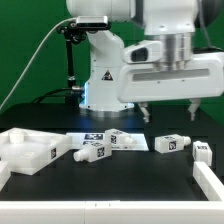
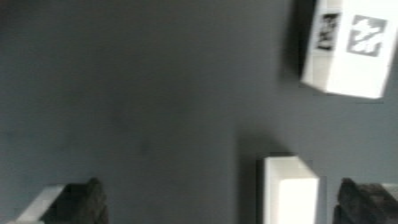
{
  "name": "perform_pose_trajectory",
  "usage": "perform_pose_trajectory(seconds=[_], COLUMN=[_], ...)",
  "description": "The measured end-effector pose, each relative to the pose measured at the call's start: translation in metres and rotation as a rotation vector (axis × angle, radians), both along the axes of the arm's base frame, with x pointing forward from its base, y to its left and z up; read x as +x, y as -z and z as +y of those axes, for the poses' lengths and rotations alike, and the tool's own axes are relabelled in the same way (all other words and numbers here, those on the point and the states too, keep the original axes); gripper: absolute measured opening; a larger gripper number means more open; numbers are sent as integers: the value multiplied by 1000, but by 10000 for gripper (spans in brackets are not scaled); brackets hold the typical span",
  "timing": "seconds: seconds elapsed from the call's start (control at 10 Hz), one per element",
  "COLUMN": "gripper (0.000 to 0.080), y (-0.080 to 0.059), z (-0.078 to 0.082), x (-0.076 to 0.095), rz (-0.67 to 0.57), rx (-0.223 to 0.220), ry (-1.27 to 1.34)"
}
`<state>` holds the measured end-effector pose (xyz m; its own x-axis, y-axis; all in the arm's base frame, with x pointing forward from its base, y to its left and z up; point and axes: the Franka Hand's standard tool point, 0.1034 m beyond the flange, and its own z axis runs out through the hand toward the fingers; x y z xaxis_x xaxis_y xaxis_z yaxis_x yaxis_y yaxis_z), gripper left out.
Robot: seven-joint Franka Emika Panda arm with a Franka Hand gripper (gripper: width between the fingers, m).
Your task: Assemble one leg
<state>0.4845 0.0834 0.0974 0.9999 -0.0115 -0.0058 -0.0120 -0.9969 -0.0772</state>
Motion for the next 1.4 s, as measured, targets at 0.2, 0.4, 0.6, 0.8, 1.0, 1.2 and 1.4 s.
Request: perform_pose_trajectory(seconds=[0.2, 0.4, 0.6, 0.8, 1.0, 1.2, 1.4], gripper=[649, 649, 649, 649, 649, 649, 649], y=[1, 5, 17, 11, 14, 16, 16], z=[5, 0, -41, -102, -137, -129, -130], x=[-2, -2, -12, 11, 32, 28, 28], rz=[3, -12, -8, -43, -62, -55, -53], rx=[0, -3, -13, -26, -33, -28, -28], ry=[-3, -66, -277, -459, -565, -551, -549])
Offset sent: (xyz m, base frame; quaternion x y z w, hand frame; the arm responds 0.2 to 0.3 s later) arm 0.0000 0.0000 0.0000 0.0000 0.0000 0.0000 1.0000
